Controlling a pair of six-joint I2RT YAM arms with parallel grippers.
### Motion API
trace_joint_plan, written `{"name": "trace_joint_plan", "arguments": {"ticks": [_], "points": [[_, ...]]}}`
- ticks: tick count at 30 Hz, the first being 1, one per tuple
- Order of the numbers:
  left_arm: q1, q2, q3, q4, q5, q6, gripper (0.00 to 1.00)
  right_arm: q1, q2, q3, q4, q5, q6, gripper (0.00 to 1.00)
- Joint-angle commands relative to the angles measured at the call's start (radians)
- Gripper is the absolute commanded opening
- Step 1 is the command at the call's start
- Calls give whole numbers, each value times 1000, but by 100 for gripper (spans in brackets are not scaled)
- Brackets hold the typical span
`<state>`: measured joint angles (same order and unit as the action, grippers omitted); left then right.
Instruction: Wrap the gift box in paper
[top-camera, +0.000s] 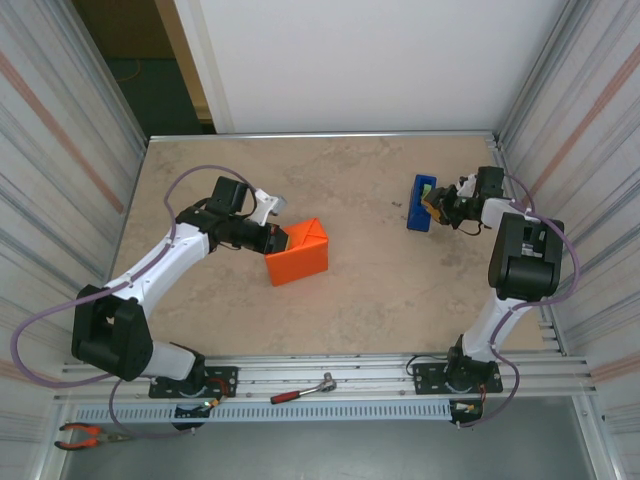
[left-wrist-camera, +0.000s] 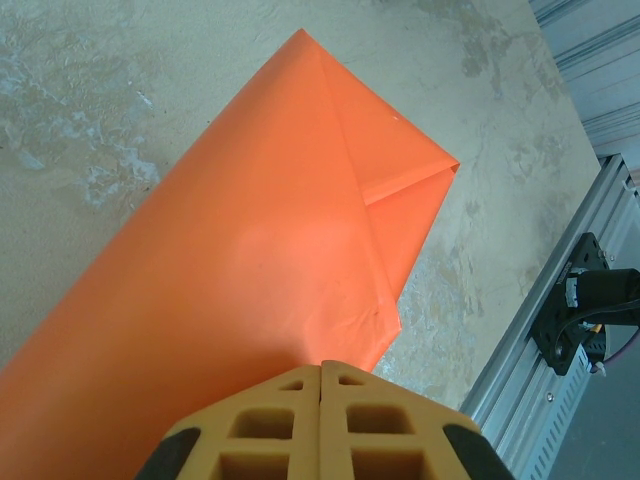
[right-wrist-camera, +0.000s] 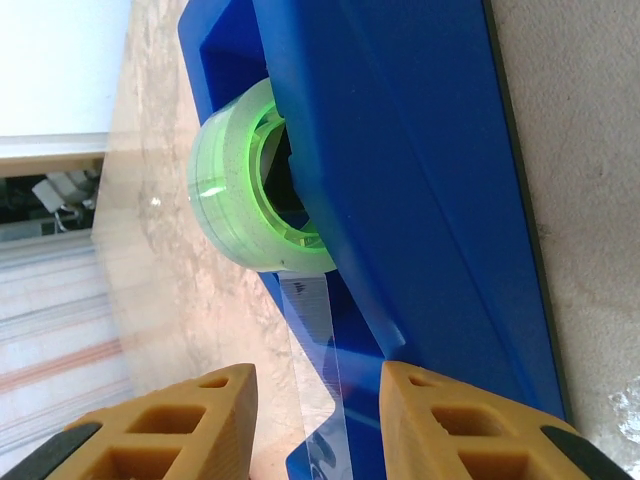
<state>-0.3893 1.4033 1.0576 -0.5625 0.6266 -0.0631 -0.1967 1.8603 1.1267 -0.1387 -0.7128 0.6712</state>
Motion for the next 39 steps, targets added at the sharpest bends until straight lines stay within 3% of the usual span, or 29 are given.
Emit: {"name": "trace_joint_plan", "arguments": {"ticks": [1, 11, 15, 18, 39], "points": [[-14, 49, -57, -71, -84, 25, 0, 5, 25, -18, 1, -14, -18, 34], [-14, 51, -58, -71, -80, 24, 0, 5, 21, -21, 5, -19, -14, 14], [-14, 49, -58, -68, -79, 23, 0, 5, 6, -25, 10, -26, -7, 12], [-14, 48, -59, -68, -79, 23, 0, 5, -10, -28, 10, -32, -4, 1], [-17, 45, -64, -66, -73, 21, 0, 29, -223, -111, 30, -41, 76, 0]]}}
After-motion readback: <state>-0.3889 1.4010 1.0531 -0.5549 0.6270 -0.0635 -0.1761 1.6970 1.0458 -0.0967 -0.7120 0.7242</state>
